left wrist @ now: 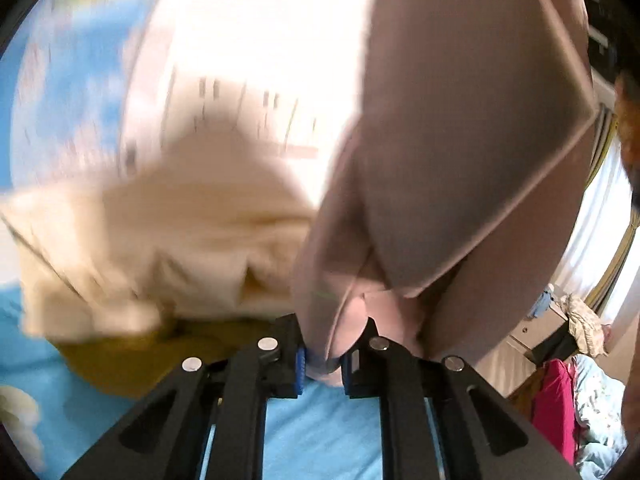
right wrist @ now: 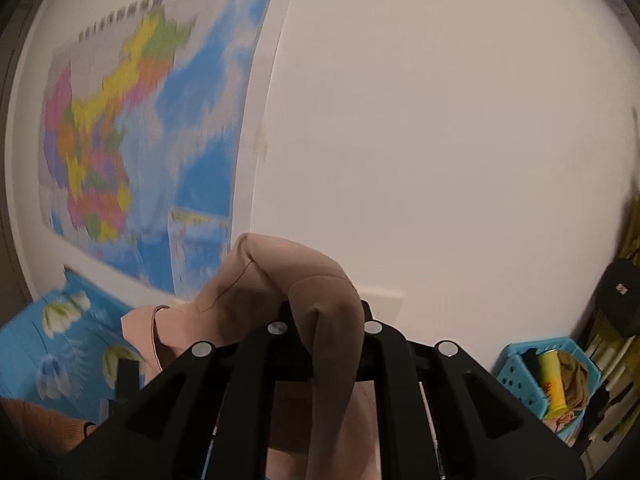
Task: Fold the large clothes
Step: 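Lift the pink jacket with the right gripper while the left gripper grasps another edge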
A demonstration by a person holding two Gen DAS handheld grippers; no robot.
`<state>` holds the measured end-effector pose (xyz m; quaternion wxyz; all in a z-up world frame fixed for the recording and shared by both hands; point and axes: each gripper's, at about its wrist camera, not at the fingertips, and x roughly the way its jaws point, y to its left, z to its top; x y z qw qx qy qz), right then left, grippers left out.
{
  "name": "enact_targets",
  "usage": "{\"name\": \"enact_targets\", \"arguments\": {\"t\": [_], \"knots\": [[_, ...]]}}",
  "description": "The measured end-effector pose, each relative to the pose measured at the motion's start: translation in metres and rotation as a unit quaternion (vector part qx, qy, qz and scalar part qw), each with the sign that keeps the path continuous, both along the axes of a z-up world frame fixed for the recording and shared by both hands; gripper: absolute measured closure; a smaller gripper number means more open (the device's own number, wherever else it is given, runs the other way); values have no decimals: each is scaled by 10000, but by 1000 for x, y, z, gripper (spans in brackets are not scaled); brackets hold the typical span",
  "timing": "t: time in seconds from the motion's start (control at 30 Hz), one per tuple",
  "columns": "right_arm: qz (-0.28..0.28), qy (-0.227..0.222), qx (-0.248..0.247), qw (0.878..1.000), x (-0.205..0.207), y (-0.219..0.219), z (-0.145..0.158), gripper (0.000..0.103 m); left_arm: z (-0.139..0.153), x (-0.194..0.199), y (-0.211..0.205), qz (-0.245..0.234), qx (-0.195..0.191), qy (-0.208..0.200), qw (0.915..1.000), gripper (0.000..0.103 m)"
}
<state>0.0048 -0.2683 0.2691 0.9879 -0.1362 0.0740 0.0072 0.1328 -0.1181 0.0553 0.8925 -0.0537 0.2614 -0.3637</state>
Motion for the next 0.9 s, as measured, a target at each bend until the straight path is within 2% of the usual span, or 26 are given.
{"name": "enact_targets", "arguments": {"t": [0.07,0.2,0.27,0.3,0.4,0.43,0.53,0.6,0.63,0.73,0.8,0.9], "knots": [[27,-230,93,9997,-33,1,19,96,34,-15,14,113,-53,-353,9993,93],[135,-560,8,9983,-90,13,42,96,92,-45,46,442,-222,-791,9956,93],[274,-701,-6,9972,-120,19,48,96,135,-65,76,701,-388,-1036,9914,94],[381,-721,30,9967,-130,21,48,96,157,-82,89,947,-337,-1348,9858,94],[578,-749,99,9955,-159,30,45,96,204,-123,117,1255,-322,-1805,9750,94],[623,-754,93,9952,-165,33,43,96,220,-144,129,1496,-260,-2074,9664,94],[1041,-745,274,9914,-183,46,32,96,252,-197,149,1781,-80,-2601,9490,94],[1425,-741,478,9859,-193,57,24,96,269,-233,161,1968,132,-2826,9387,94],[1582,-708,582,9831,-196,62,21,96,281,-263,169,2120,306,-2960,9309,94],[2108,-551,855,9722,-203,81,6,96,292,-299,193,2496,767,-3124,9134,94],[2472,-509,917,9633,-214,100,-3,96,299,-320,213,2661,970,-3126,9067,94],[2748,-572,809,9564,-226,126,-9,96,307,-366,234,2856,1143,-3163,8974,94]]}}
